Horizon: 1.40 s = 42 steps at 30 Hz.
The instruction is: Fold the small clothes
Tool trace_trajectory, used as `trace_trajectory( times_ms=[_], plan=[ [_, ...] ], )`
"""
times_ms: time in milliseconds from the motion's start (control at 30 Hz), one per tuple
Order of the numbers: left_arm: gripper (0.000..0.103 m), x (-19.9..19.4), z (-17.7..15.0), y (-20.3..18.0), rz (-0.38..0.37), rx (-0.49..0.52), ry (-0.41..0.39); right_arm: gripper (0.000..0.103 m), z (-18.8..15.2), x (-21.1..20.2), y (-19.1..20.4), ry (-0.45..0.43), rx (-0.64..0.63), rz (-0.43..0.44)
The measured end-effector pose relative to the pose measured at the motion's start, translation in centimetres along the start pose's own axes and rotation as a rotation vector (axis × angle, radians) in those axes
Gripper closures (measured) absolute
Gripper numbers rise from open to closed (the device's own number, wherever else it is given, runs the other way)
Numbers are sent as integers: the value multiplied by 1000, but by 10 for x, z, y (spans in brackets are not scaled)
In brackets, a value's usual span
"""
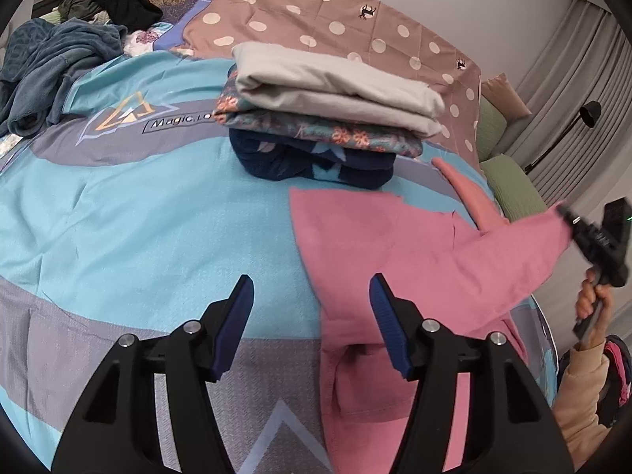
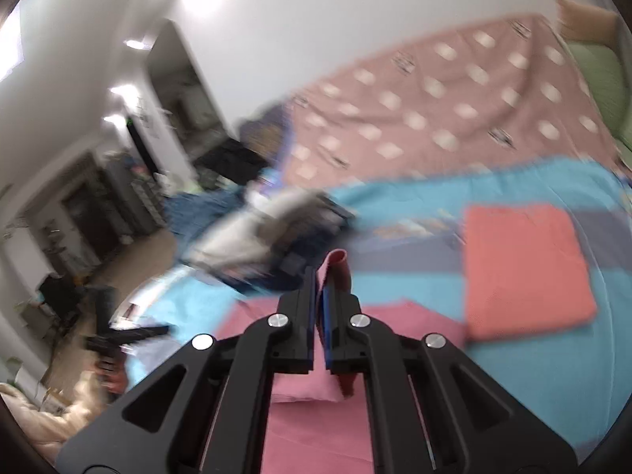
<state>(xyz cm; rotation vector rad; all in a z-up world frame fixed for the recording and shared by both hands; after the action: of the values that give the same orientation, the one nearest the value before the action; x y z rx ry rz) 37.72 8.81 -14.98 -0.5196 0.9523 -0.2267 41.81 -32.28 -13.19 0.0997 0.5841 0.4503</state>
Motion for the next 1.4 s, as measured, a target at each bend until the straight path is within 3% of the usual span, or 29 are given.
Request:
trace_trajectory(
  times_ms=[167, 200, 267, 300, 333, 400, 500, 567, 633, 767, 833, 867, 933, 1000, 1133, 1233, 1267, 1333, 1400],
  plan=[
    [42, 6, -7, 12, 20, -16, 31, 100, -105, 54, -65, 211, 198, -65],
    [42, 5, -9, 14, 29, -14, 28, 99, -113, 54, -69, 205, 225, -59],
    [42, 0, -10, 16, 42, -8, 23, 85, -117, 45, -75, 185, 269, -72],
    [42, -2, -12, 17, 46, -5, 21, 66, -114, 39, -75, 190, 251, -109],
    [42, -6, -13, 18, 53, -1, 17, 55, -107, 30, -72, 193, 193, -170],
    [42, -13, -16, 21, 62, -1, 7, 53, -90, 15, -58, 179, 85, -242],
    [42, -24, -24, 20, 41, -7, 0, 45, -70, 2, -11, 117, -40, -154],
    [42, -26, -32, 18, 37, 4, 7, 44, -71, 10, 15, 142, -142, -138],
    [42, -22, -37, 12, 41, 21, 16, 44, -84, 31, 22, 220, -225, -182],
    [42, -11, -30, -20, 24, 62, 46, 53, -122, 54, 10, 381, -149, -139],
    [42, -5, -23, -48, 5, 113, 56, 51, -130, 42, 15, 392, -183, -123],
    [41, 4, -17, -73, -7, 156, 69, 48, -131, 37, 16, 391, -184, -106],
    [40, 22, -12, -111, -30, 213, 103, 31, -121, 21, 6, 346, -148, -75],
    [35, 55, -14, -163, -51, 304, 172, 25, -108, 9, -17, 282, -47, -25],
    [29, 137, -43, -246, -70, 570, 352, 25, -121, 21, -55, 257, 240, 149],
    [29, 189, -77, -271, -60, 743, 456, 28, -126, 28, -55, 191, 320, 283],
    [29, 202, -87, -275, -63, 787, 477, 36, -125, 29, -52, 178, 312, 303],
    [29, 216, -99, -280, -67, 829, 490, 63, -124, 29, -52, 170, 310, 318],
    [30, 223, -106, -281, -85, 835, 488, 75, -124, 34, -52, 169, 305, 312]
  ],
)
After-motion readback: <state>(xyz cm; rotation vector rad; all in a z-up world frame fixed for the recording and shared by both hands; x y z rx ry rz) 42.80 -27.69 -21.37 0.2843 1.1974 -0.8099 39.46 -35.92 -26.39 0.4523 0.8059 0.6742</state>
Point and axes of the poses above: each gripper's, at about its wrist camera, not at the fingertips, and x roughly the way its jaws point, y to its left, z to its top, the point moved 9 cm from there along x, roughly the way its jaws point, and after that the axes turned 15 degrees about -x, right-handed, at the moved point
